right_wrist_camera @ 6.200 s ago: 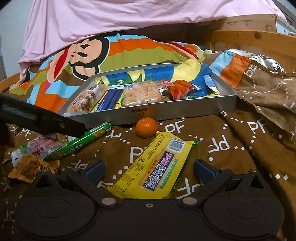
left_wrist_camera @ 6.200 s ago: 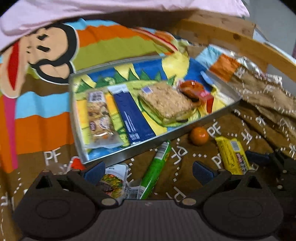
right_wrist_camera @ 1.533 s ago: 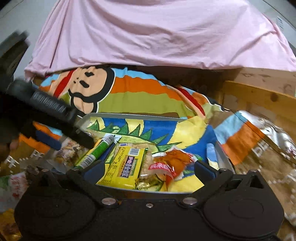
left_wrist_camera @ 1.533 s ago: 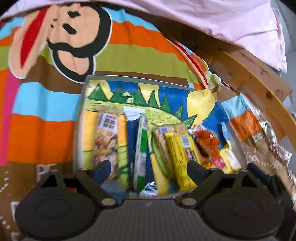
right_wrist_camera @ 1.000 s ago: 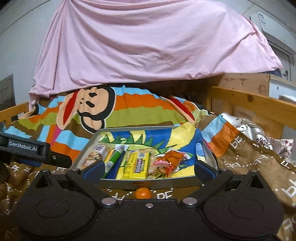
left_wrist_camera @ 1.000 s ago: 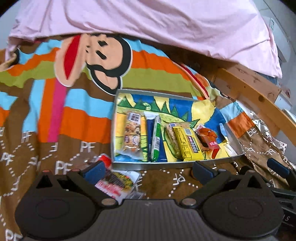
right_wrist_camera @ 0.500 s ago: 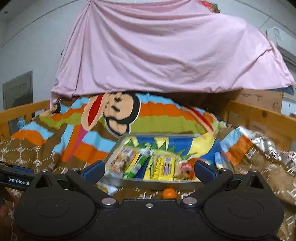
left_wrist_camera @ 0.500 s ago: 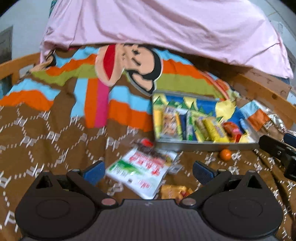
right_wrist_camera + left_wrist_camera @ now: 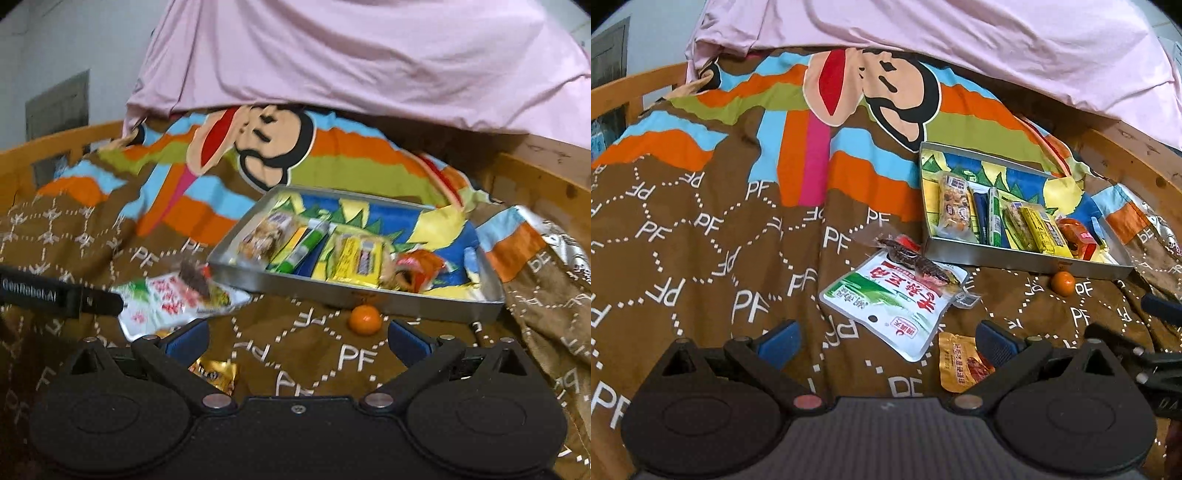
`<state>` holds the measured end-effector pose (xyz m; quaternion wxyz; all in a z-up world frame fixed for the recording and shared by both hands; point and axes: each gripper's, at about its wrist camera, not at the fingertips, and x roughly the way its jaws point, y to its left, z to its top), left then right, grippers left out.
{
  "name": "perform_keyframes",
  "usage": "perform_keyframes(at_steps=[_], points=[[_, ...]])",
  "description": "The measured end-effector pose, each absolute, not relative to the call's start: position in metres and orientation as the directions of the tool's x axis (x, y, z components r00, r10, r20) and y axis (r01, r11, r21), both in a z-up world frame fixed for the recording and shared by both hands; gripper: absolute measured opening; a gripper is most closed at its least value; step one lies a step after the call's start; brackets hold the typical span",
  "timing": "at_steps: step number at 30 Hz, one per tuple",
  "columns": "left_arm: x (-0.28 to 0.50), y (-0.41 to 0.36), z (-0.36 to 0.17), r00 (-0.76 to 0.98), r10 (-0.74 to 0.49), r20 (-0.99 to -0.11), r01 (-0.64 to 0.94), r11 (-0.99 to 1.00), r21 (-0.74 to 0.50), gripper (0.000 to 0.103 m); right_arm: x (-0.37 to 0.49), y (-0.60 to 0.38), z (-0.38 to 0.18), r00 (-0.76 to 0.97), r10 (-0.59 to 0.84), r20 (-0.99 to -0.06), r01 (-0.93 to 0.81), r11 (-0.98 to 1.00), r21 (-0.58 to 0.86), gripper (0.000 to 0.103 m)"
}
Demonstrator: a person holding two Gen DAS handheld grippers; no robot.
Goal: Organize snacks
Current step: 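Lift both tools back from the tray, then grasp the gold jerky packet with the right tool while the left tool approaches the white packet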
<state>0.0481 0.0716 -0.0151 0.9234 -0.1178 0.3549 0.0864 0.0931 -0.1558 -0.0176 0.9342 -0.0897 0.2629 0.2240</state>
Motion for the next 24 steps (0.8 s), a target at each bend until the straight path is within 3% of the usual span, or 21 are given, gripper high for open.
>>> perform_keyframes(at_steps=[24], points=[[0.059,0.071,-0.018,0.706,0.07,-0.705,-0.253,0.954,-0.158,0.103,0.103,-0.154,-0.036,0.662,0.437,-0.609,-0.497,0.864,0.079,0.102]])
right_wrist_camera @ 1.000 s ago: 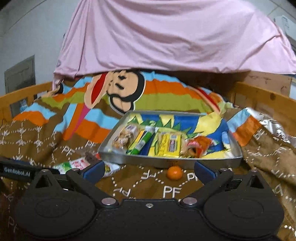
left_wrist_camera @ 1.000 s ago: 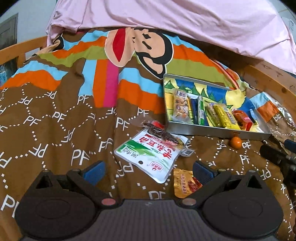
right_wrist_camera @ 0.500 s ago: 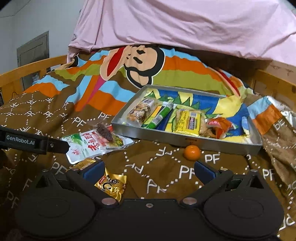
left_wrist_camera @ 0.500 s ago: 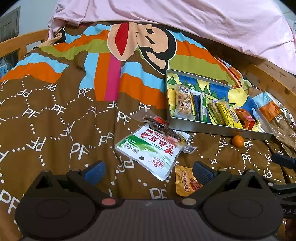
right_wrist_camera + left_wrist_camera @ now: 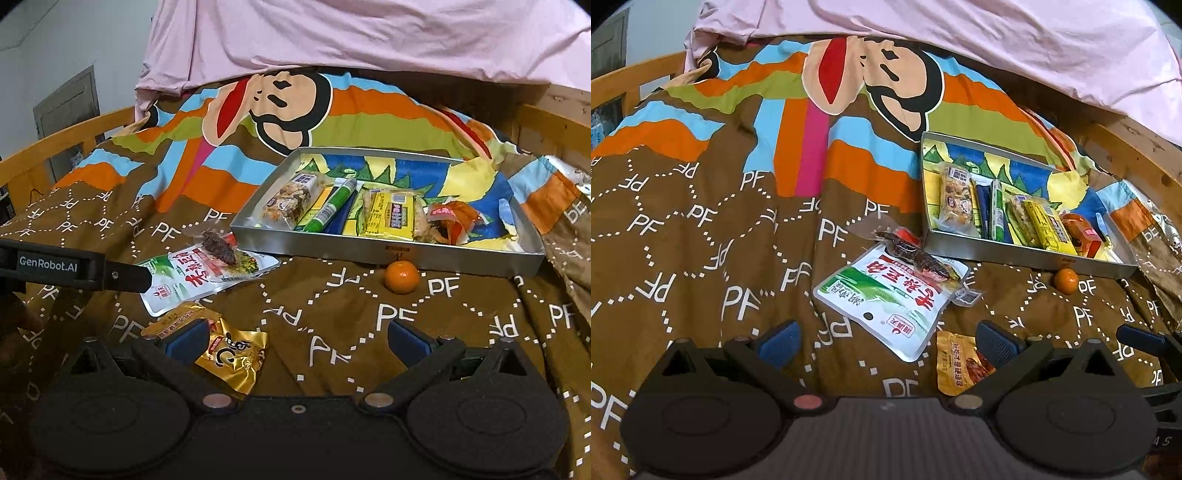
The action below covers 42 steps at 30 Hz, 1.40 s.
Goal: Organize snacks
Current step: 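Grasp the gold jerky packet with the right tool while the left tool approaches the white packet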
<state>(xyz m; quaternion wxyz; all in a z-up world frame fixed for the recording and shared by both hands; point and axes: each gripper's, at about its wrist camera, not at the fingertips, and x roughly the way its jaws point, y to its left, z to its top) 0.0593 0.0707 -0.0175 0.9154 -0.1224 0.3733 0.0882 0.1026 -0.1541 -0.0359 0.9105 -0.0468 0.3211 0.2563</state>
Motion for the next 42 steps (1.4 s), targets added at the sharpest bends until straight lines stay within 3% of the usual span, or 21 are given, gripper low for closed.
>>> perform_keyframes(at_steps=[17,24,31,38,42], points=[[0.082,0.089,-0.017,0.703,0.055,-0.709,-0.174,0.98,-0.096,0.103,0.122,-0.148,-0.048,0.587,0.554,-0.59,-0.628,0.772,0.099,0.102],[0.087,0.104,-0.02,0.708,0.045,-0.704,-0.174,0.978,-0.112,0.103,0.123,-0.126,-0.049,0.571,0.548,-0.612,-0.716,0.697,-0.045,0.102],[0.097,0.112,-0.019,0.7,0.007,-0.714,-0.12,0.987,-0.109,0.103,0.128,-0.113,-0.045,0.429,0.634,-0.644,-0.806,0.59,0.044,0.102],[0.102,0.108,-0.008,0.714,-0.134,-0.687,0.099,0.991,-0.09,0.103,0.142,-0.093,-0.055,0.353,0.608,-0.711,-0.861,0.508,0.007,0.102],[0.106,0.102,-0.011,0.676,-0.178,-0.715,0.19,0.98,-0.064,0.103,0.154,-0.085,-0.062,0.292,0.624,-0.725,-0.884,0.466,0.045,0.102]])
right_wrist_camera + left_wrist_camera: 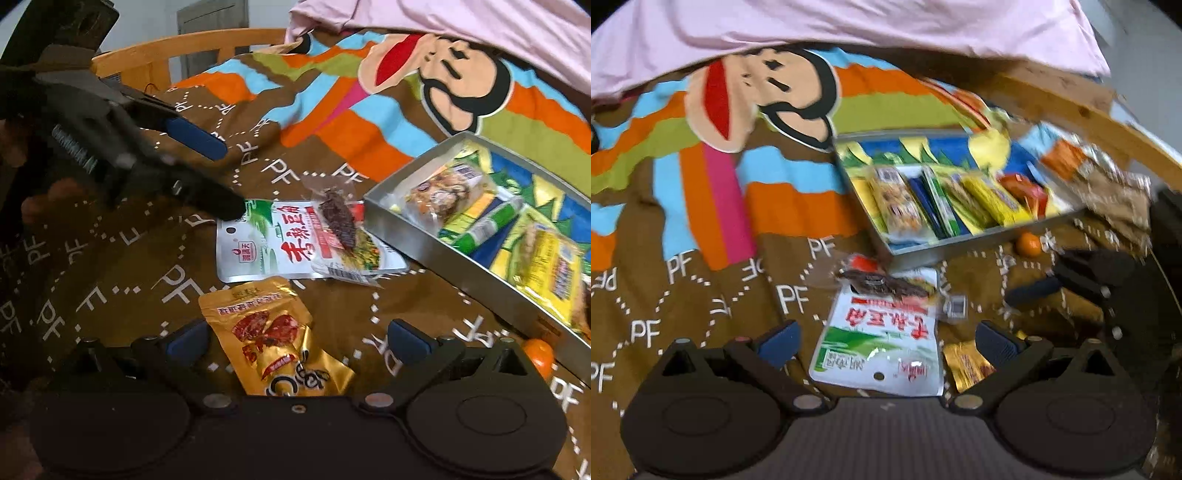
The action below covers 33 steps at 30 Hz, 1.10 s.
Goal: Organize snacks
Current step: 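Grasp the gold jerky packet with the right tool while the left tool approaches the white packet, then lift the gold packet with the right tool while the left tool grasps the brown jerky stick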
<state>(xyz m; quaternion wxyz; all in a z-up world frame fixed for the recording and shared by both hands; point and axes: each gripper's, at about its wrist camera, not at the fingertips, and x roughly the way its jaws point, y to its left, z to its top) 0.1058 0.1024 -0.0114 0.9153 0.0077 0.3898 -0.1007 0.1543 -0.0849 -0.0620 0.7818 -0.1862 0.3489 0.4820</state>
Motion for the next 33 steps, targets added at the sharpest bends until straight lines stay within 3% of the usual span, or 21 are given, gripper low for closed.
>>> perform_keyframes(at_steps=[8,14,21,26,30,33], points=[[0.121,0.114,-0.024,0.627,-0.179,-0.758,0.155,0.982,-0.104,0.103,0.16,-0.089,-0.076,0.242,0.655,-0.716,-0.873,0.469,0.134,0.098],[0.131,0.11,-0.029,0.584,-0.199,-0.787,0.18,0.977,-0.114,0.103,0.157,-0.107,-0.074,0.248,0.702,-0.668,-0.852,0.486,0.195,0.082],[0.138,0.097,-0.032,0.569,-0.193,-0.799,0.202,0.975,-0.092,0.103,0.137,-0.133,-0.068,0.304,0.721,-0.622,-0.816,0.534,0.22,0.046],[0.147,0.092,-0.032,0.57,-0.203,-0.796,0.17,0.977,-0.128,0.103,0.12,-0.143,-0.063,0.366,0.706,-0.606,-0.792,0.578,0.195,0.044],[0.157,0.094,-0.034,0.578,-0.199,-0.791,0.077,0.979,-0.19,0.103,0.115,-0.143,-0.056,0.44,0.679,-0.588,-0.775,0.618,0.133,0.032],[0.166,0.093,-0.039,0.57,-0.182,-0.801,0.012,0.977,-0.214,0.102,0.112,-0.144,-0.053,0.491,0.646,-0.585,-0.766,0.64,0.064,0.031]])
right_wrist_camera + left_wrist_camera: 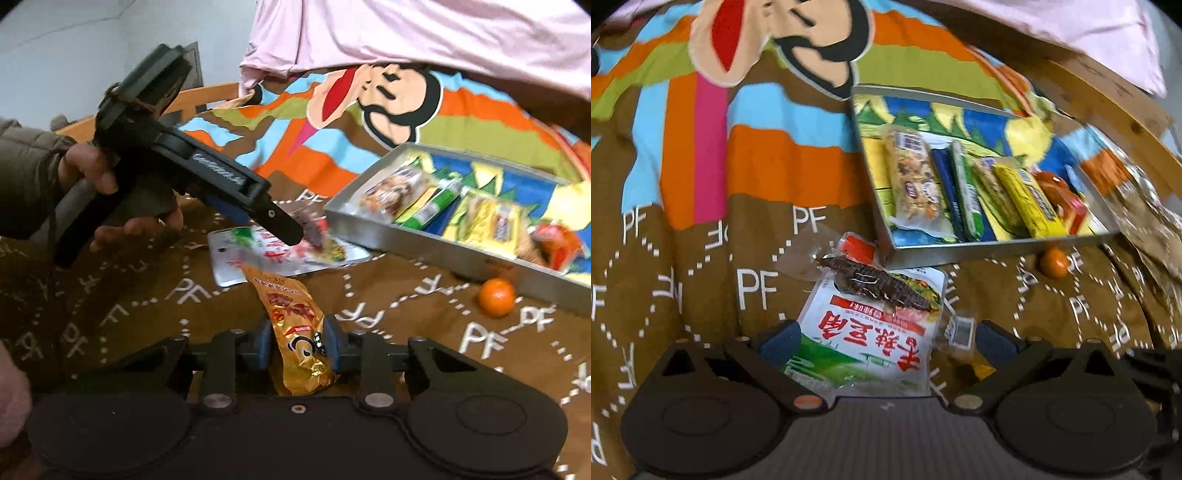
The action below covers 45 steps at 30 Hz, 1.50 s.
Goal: Organize snacks
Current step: 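Lift the gold packet with the right tool while the left tool grasps the brown jerky stick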
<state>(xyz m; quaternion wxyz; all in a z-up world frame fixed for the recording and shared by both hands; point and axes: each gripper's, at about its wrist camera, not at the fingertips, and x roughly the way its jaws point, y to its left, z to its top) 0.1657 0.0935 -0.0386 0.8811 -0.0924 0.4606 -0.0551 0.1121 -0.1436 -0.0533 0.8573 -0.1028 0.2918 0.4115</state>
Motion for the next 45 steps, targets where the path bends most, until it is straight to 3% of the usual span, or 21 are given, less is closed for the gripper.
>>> perform_keyframes(at_steps=[5,13,22,24,27,31,35,45], points=[[0.178,0.084,-0.044,0.587,-0.119,-0.801,-0.056,0.981,-0.187,0.099,0.119,-0.152,-0.057,0.556,0.62,-0.554,-0.712,0.699,0.068,0.028],[0.188,0.072,-0.049,0.615,-0.078,-0.784,-0.124,0.973,-0.195,0.089,0.144,-0.177,-0.065,0.602,0.611,-0.514,-0.586,0.775,0.236,0.034],[0.205,0.041,-0.062,0.591,0.088,-0.802,-0.133,0.991,0.01,0.087,0.146,-0.177,-0.068,0.597,0.64,-0.485,-0.593,0.758,0.271,0.034],[0.208,0.037,-0.065,0.6,0.116,-0.792,-0.119,0.991,0.055,0.083,0.147,-0.18,-0.068,0.598,0.641,-0.482,-0.586,0.759,0.282,0.036],[0.207,0.034,-0.064,0.624,0.096,-0.775,-0.057,0.995,0.077,0.067,0.147,-0.183,-0.068,0.603,0.637,-0.48,-0.581,0.763,0.283,0.036],[0.199,0.034,-0.059,0.628,0.061,-0.776,-0.002,0.997,0.077,0.061,0.147,-0.184,-0.067,0.609,0.63,-0.481,-0.576,0.769,0.277,0.036],[0.187,0.046,-0.052,0.624,0.001,-0.781,-0.009,1.0,-0.006,0.053,0.15,-0.187,-0.065,0.626,0.609,-0.487,-0.548,0.788,0.282,0.035],[0.171,0.049,-0.042,0.626,-0.132,-0.768,0.065,0.991,-0.117,0.051,0.163,-0.2,-0.073,0.618,0.61,-0.496,-0.467,0.792,0.393,0.037]])
